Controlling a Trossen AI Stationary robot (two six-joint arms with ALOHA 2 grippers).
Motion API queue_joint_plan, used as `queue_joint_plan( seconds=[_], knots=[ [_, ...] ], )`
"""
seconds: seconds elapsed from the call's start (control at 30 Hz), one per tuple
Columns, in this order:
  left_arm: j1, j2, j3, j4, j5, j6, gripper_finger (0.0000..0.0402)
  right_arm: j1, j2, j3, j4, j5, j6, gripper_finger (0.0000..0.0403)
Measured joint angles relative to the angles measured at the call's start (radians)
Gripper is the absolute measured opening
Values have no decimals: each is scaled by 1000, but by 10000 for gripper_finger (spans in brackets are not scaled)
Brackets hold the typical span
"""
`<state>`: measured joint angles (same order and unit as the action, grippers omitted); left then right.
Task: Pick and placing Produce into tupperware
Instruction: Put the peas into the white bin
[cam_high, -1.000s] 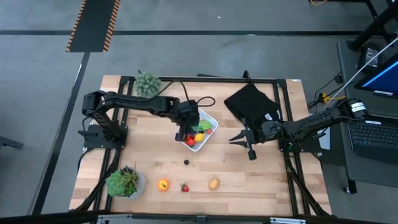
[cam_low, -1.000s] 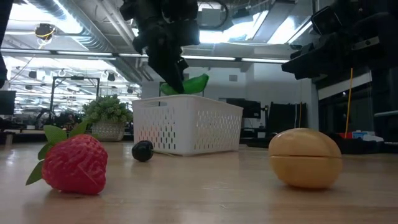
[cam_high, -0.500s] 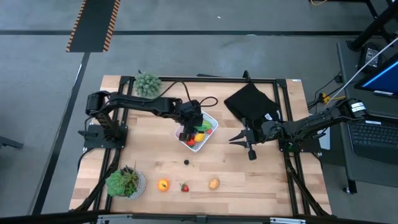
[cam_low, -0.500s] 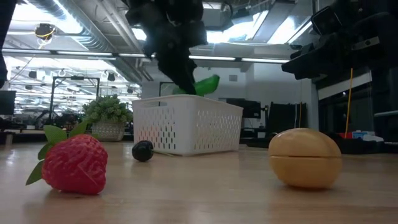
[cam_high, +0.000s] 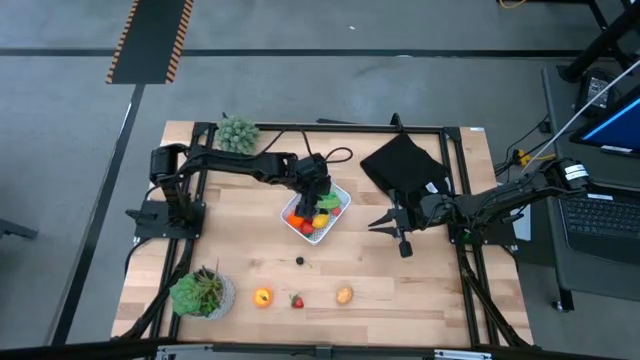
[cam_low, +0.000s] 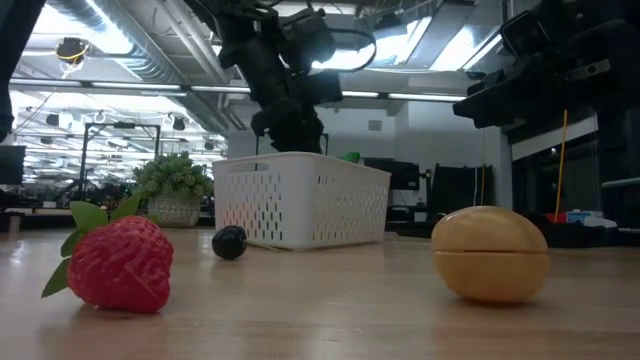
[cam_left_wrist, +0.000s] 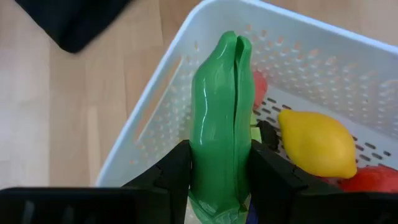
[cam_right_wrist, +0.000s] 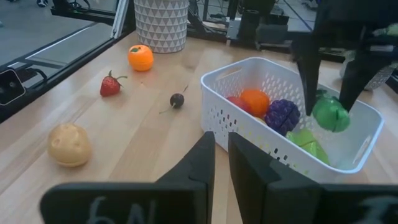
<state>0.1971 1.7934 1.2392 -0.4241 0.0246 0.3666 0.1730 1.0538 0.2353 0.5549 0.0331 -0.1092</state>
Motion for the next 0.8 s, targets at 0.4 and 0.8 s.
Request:
queue_joint_plan(
  seconds=[0.4,0.8],
  knots=[
    [8,21,0,21,-7,32,130,0,0,0,0,0,0,49],
    [10,21,0,15,-9,14,154,0,0,0,0,0,1,49]
  ],
)
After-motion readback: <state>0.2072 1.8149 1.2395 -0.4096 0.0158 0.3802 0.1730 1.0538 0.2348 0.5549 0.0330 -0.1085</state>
